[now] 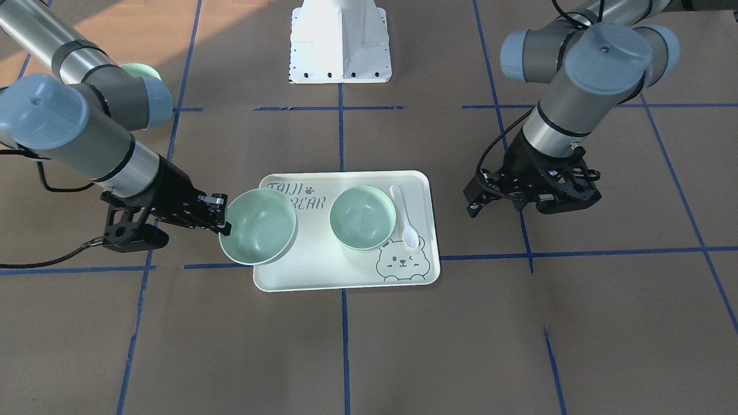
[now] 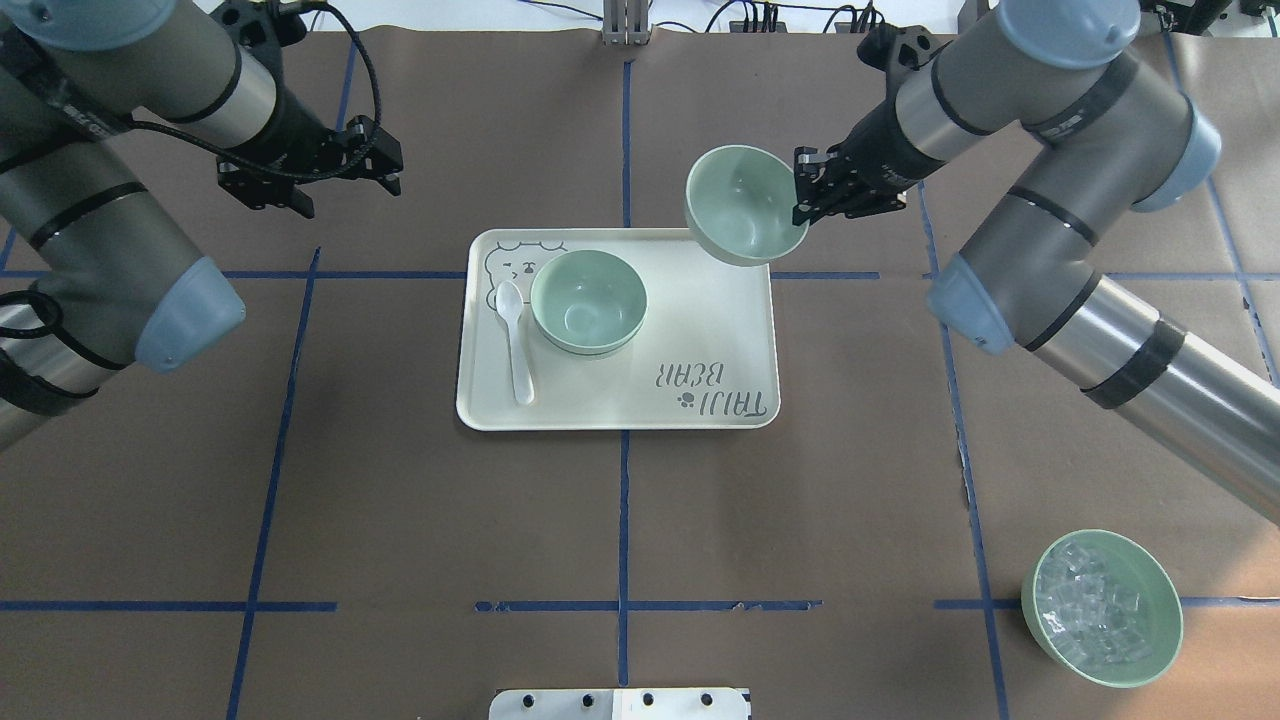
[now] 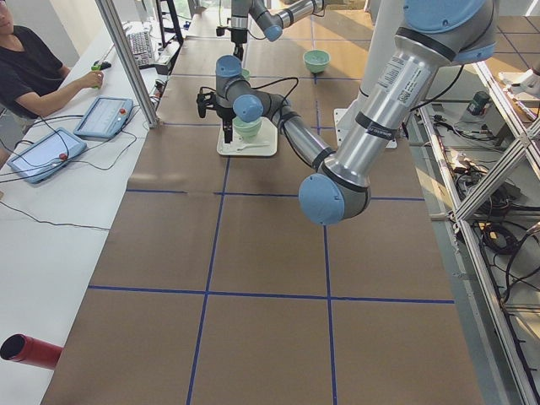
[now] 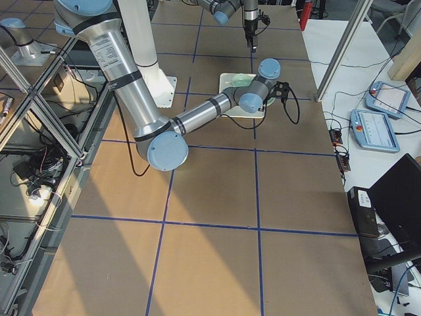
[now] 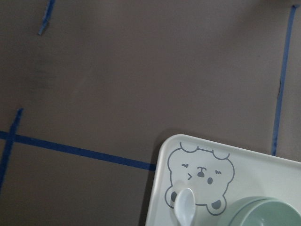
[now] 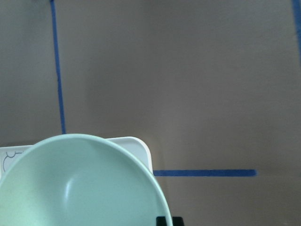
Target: Stack green bowls together
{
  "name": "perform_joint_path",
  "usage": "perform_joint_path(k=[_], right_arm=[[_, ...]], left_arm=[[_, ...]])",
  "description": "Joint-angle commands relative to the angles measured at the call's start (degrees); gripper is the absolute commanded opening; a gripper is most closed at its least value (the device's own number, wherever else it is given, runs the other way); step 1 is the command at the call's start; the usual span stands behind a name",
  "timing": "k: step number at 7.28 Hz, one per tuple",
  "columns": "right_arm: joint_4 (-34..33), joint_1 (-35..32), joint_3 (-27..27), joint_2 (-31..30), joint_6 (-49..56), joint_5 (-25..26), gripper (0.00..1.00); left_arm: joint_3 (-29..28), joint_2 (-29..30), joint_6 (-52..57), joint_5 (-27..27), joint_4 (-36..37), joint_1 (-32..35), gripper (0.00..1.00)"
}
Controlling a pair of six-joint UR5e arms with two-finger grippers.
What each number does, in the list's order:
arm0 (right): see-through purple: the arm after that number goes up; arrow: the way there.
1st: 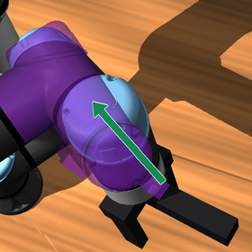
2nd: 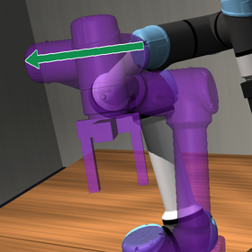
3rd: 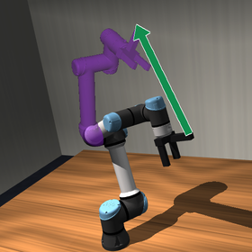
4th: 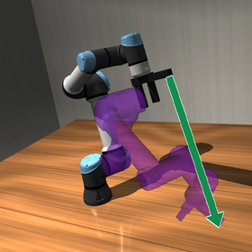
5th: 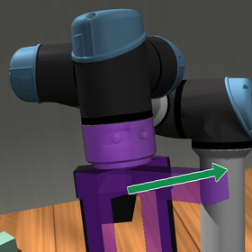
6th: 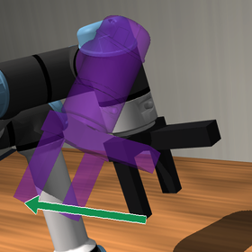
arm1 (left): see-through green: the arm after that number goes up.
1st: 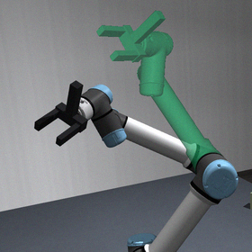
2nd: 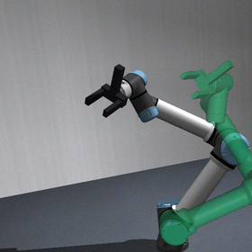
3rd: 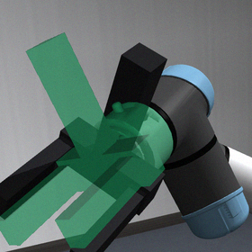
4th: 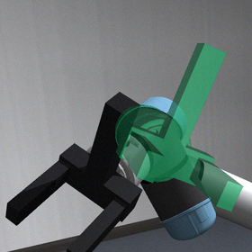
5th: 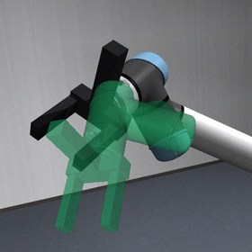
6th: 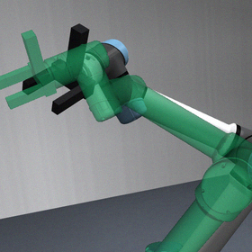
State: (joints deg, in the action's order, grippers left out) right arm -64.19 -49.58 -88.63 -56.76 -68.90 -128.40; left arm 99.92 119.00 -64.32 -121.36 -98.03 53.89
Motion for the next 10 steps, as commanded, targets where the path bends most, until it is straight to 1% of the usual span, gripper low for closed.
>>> perform_joint_path(k=[1, 2, 3, 4, 5, 7, 9, 10], right_arm=[[-6.79, 6.67, 0.30, 6.72, -0.36, 7.61, 0.00], [-7.09, 8.43, 0.47, 7.54, -0.36, 8.86, 0.00], [-7.26, 9.06, 2.04, 9.37, -0.36, 9.65, 0.00], [-7.18, 9.76, 2.93, 9.56, -0.27, 10.53, 0.00], [-7.09, 10.11, 3.02, 9.83, -0.27, 11.50, 0.00], [-7.18, 10.82, 5.04, 11.58, -0.27, 11.86, 0.00], [-7.09, 11.78, 5.13, 11.59, -0.27, 12.73, 0.00], [-6.92, 12.14, 5.74, 11.59, -0.10, 13.17, 0.89]], left_arm=[[0.80, -4.20, 10.23, -0.10, 0.47, 4.89, 1.00], [0.71, -5.61, 14.19, -0.10, 0.47, 6.83, 1.00], [0.71, -6.93, 17.45, -0.19, 0.47, 8.58, 1.00], [0.71, -7.29, 18.70, -0.19, 0.47, 9.39, 1.00], [0.71, -7.64, 19.06, -0.19, 0.47, 9.48, 1.00], [0.80, -8.52, 19.06, -0.28, 0.39, 9.74, 1.00], [0.71, -8.53, 19.06, -0.28, 0.39, 9.75, 1.00], [0.71, -8.53, 19.06, -0.28, 0.39, 9.75, 1.00]])
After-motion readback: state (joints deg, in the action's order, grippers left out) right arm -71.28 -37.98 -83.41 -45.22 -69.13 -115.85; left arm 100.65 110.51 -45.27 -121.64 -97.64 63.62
